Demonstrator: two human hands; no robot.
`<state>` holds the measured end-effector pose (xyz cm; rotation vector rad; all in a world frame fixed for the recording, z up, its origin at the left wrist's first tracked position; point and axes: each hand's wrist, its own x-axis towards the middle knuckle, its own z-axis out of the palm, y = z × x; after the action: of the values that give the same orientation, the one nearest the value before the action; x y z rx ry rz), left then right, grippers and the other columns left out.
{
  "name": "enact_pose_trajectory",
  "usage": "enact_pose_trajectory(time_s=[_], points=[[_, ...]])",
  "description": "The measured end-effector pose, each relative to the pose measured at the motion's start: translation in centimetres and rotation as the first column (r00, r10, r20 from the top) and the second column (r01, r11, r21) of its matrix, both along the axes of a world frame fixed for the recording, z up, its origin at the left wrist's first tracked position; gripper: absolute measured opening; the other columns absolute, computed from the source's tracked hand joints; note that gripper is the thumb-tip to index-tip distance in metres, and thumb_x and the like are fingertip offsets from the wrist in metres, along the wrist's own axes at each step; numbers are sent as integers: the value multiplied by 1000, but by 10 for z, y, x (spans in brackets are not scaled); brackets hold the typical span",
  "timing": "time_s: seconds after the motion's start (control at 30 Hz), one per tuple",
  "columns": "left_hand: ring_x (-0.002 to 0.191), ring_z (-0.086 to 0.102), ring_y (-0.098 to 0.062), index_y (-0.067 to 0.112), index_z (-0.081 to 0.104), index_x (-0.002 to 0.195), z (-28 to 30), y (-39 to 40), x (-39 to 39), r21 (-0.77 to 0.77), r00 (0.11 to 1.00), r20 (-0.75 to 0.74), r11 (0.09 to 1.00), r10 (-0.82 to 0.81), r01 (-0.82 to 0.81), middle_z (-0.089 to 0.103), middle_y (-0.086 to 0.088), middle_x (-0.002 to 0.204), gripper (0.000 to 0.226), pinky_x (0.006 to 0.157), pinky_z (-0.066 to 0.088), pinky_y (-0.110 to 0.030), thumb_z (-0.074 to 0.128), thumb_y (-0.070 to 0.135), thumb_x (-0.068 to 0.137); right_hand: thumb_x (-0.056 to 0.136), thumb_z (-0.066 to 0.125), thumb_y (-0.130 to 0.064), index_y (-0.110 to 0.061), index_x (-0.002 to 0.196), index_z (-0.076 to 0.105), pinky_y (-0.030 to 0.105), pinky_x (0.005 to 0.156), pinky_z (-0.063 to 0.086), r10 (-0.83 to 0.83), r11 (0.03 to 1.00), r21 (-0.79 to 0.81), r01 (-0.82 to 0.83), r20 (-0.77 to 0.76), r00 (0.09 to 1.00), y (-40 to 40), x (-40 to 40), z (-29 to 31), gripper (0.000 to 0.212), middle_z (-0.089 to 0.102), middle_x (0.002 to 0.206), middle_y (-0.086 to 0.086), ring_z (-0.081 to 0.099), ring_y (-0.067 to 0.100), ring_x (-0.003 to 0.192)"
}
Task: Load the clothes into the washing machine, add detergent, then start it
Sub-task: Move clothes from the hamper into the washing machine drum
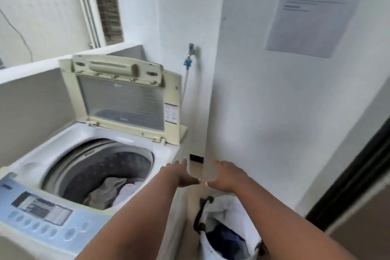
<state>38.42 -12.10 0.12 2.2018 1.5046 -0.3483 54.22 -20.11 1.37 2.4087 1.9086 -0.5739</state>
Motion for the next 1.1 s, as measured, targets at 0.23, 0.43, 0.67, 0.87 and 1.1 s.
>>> enact_pose_trajectory(time_s=[0.23,0.43,0.67,0.87,1.1], points=[[145,18,-32,23,7,153,-93,-87,123,-127,967,-48,961,-252,244,14,-8,160,107,118,17,-47,58,71,72,81,60,-57,-22,145,32,41,103,41,-69,985,-160,58,-68,995,-60,109,-66,78,43,145,8,41,29,131],[148,1,-32,23,-5,154,-146,-78,158,-258,957,-49,930,-285,264,-1,-6,162,112,120,9,-47,61,67,74,80,56,-56,-23,147,28,43,103,41,-86,938,-343,50,-90,992,-54,141,-135,81,44,146,7,39,31,133],[147,5,-35,26,0,153,-218,3,153,-374,974,-113,917,-195,140,5,-6,162,113,119,10,-48,64,69,70,82,53,-50,-24,148,26,42,100,43,-66,875,-484,-8,-137,988,-9,157,-218,75,44,146,6,40,28,131],[148,0,-34,22,-6,153,-287,42,159,-482,973,-157,873,-170,75,-1,-6,162,114,119,11,-47,64,64,74,87,53,-47,-23,151,23,38,107,37,-125,816,-578,-10,-194,973,13,167,-286,75,36,152,2,32,24,139],[147,8,-34,19,-4,154,-415,41,198,-566,963,-111,812,-244,141,2,-10,161,108,119,17,-46,61,61,78,89,57,-45,-24,148,30,36,103,40,-165,742,-668,-66,-276,947,38,166,-424,68,47,144,6,45,25,131]])
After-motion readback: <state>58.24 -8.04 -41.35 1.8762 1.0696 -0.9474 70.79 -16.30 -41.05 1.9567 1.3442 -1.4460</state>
